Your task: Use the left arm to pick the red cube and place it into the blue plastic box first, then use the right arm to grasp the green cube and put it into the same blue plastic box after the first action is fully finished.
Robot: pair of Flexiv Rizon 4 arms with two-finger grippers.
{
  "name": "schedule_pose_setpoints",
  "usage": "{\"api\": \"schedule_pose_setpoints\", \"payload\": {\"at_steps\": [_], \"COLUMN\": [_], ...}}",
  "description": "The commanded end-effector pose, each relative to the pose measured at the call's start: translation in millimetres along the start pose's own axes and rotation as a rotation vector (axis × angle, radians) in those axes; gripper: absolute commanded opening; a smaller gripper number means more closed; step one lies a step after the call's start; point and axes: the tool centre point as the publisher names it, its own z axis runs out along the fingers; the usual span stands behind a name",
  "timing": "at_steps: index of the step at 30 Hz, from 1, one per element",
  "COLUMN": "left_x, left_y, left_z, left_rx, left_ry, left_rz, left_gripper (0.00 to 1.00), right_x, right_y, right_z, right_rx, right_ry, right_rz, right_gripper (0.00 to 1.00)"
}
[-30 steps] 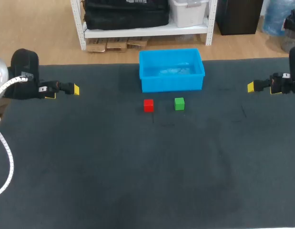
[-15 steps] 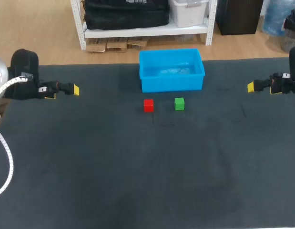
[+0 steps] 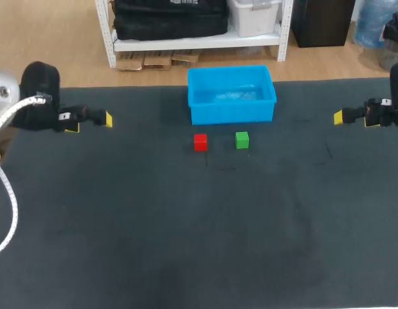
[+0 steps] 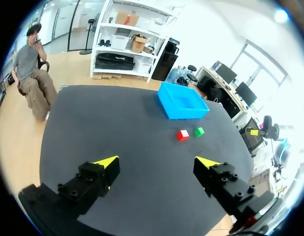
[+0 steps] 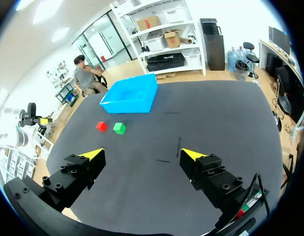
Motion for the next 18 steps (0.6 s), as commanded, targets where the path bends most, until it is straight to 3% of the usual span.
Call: {"api": "schedule_pose_setpoints", "payload": {"at_steps": [1,18], "left_x": [-11.0,-29.8], "left_y": [-7.8,-25.8], "left_z": [6.9,25.3], "left_rx": [-0.091,-0.22], "left_ry": [0.042,0.154], "left_rz": [-0.007,0.016], "left_gripper": [1.0,1.0], "right_x": [0.0,0.0], "right_y": [-0.5,-0.5], "right_z": [0.1,0.1], "right_rx": [-0.001,-0.001], "right_ry": [0.001,0.001], "right_rz": [-0.001,-0.001], "right_gripper": [1.0,1.0]}}
